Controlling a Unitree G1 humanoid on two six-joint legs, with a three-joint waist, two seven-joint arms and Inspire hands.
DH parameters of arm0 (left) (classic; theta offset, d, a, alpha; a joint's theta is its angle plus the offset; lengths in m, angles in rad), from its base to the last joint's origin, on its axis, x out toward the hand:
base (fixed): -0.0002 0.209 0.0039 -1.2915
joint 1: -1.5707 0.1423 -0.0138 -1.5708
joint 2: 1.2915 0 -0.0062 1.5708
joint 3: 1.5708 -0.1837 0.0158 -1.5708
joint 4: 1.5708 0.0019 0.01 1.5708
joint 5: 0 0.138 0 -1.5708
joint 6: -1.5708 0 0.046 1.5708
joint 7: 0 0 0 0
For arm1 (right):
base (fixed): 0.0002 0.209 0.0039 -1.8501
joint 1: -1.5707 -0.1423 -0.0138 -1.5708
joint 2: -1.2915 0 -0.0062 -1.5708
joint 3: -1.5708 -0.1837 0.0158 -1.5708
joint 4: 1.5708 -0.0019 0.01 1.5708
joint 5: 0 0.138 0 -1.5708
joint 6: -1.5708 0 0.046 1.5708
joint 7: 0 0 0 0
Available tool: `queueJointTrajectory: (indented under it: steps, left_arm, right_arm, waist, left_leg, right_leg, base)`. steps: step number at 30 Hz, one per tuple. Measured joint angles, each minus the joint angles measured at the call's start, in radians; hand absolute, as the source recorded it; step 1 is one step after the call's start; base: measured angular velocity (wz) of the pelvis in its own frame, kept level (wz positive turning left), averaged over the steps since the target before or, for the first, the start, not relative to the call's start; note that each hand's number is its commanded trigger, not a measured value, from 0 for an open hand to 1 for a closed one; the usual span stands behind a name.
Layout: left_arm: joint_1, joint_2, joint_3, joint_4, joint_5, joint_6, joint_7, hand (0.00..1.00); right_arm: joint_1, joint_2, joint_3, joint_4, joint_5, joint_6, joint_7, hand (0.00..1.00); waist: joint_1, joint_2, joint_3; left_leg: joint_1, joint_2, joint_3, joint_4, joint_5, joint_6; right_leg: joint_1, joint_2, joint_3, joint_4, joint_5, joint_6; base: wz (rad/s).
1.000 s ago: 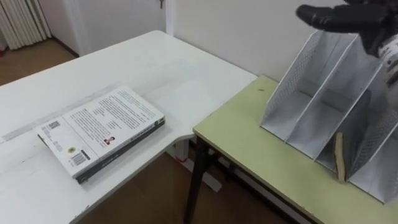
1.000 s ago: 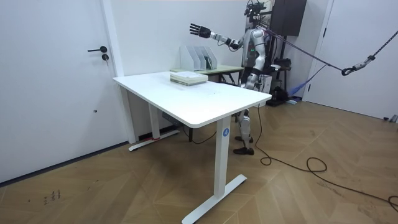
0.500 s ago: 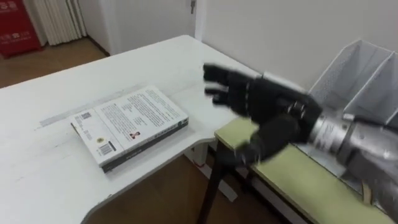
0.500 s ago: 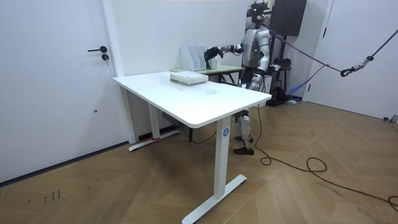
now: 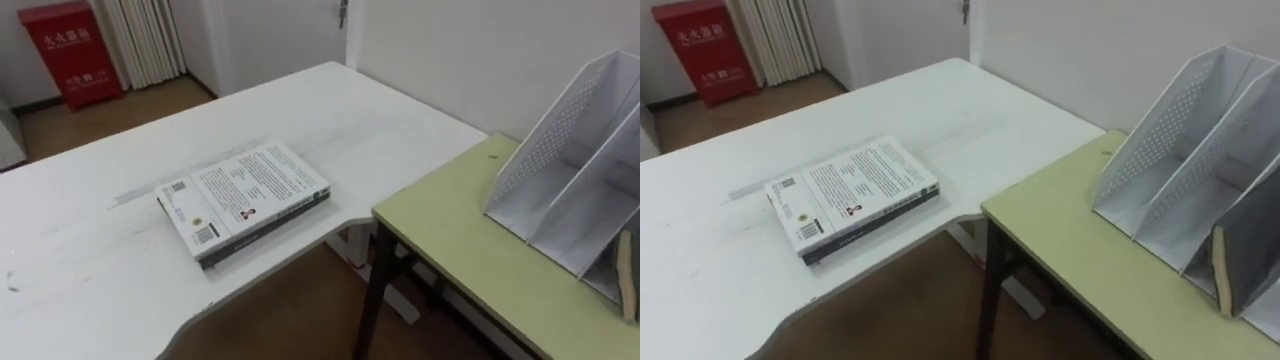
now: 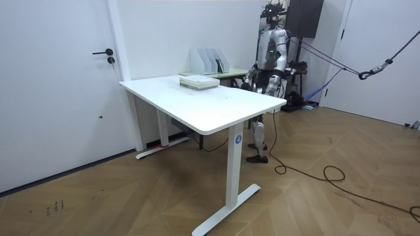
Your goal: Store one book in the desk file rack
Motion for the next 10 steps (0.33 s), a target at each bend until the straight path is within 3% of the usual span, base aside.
queueJointTrajectory:
  steps: [2, 5, 10]
  left_arm:
    - [0.008, -0.008, 0.020, 0.032, 0.003, -0.019, 0.010, 0.00]
    - [0.021, -0.028, 0.065, 0.056, 0.003, -0.025, 0.019, 0.00]
    - [0.020, -0.035, 0.096, 0.074, 0.025, -0.025, 0.020, 0.00]
  right_arm:
    - [0.000, 0.036, -0.097, 0.139, 0.009, -0.037, -0.074, 0.00]
    - [-0.007, 0.059, -0.164, 0.236, 0.016, -0.085, -0.154, 0.00]
    - [-0.044, 0.074, -0.183, 0.348, 0.011, -0.103, -0.266, 0.00]
  waist:
    - [-0.012, 0.001, 0.0013]
    - [-0.029, 0.000, 0.0017]
    - [-0.043, 0.001, 0.0052]
  left_leg:
    - [-0.001, -0.001, 0.009, 0.001, 0.000, 0.000]
    - [0.007, -0.001, 0.018, -0.006, 0.000, 0.000]
    - [0.024, -0.004, 0.018, -0.017, 0.000, 0.001]
  right_leg:
    - [-0.003, 0.000, 0.004, -0.004, -0.002, 0.000]
    - [0.005, -0.001, 0.008, -0.015, -0.002, 0.002]
    - [0.028, -0.001, 0.010, -0.032, -0.002, 0.004]
  base:
    - [0.08]
    - [0.00]
    - [0.04]
